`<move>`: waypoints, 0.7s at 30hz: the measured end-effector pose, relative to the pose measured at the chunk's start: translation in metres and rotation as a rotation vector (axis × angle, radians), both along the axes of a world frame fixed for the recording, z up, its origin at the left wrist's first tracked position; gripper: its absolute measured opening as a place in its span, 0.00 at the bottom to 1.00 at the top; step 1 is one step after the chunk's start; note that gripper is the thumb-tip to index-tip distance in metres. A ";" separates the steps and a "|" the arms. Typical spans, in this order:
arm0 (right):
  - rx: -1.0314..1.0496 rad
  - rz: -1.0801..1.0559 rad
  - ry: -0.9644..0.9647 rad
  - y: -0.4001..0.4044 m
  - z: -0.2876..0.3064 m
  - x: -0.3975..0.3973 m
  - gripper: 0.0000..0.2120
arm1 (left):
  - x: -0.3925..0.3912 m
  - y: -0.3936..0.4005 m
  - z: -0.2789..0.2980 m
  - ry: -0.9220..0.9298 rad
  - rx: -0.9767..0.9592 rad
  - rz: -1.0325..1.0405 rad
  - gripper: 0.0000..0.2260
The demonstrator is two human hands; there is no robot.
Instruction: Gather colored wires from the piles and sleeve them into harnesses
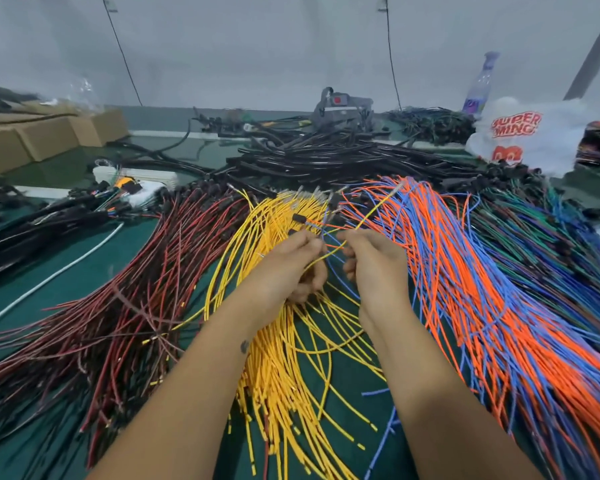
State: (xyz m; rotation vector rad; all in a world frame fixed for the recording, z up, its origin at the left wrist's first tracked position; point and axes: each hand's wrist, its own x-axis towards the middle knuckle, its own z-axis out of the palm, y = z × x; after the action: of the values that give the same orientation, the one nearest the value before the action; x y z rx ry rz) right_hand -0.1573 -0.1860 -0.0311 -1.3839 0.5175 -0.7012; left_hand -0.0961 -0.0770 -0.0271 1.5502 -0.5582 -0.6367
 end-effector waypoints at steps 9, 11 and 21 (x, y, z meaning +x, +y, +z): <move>-0.297 0.100 0.158 0.006 -0.003 0.003 0.06 | 0.002 0.005 -0.005 -0.843 0.356 0.245 0.08; -0.359 0.085 0.195 0.006 -0.005 0.002 0.07 | 0.001 0.006 -0.006 -1.039 0.485 0.286 0.08; -0.093 0.008 0.047 0.001 -0.003 0.000 0.13 | 0.001 0.002 -0.011 -0.727 0.204 0.169 0.07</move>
State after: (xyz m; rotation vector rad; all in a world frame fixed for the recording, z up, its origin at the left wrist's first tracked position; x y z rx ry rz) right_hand -0.1570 -0.1849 -0.0337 -1.4917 0.5214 -0.6955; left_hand -0.0956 -0.0749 -0.0385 1.9965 -0.9055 0.0258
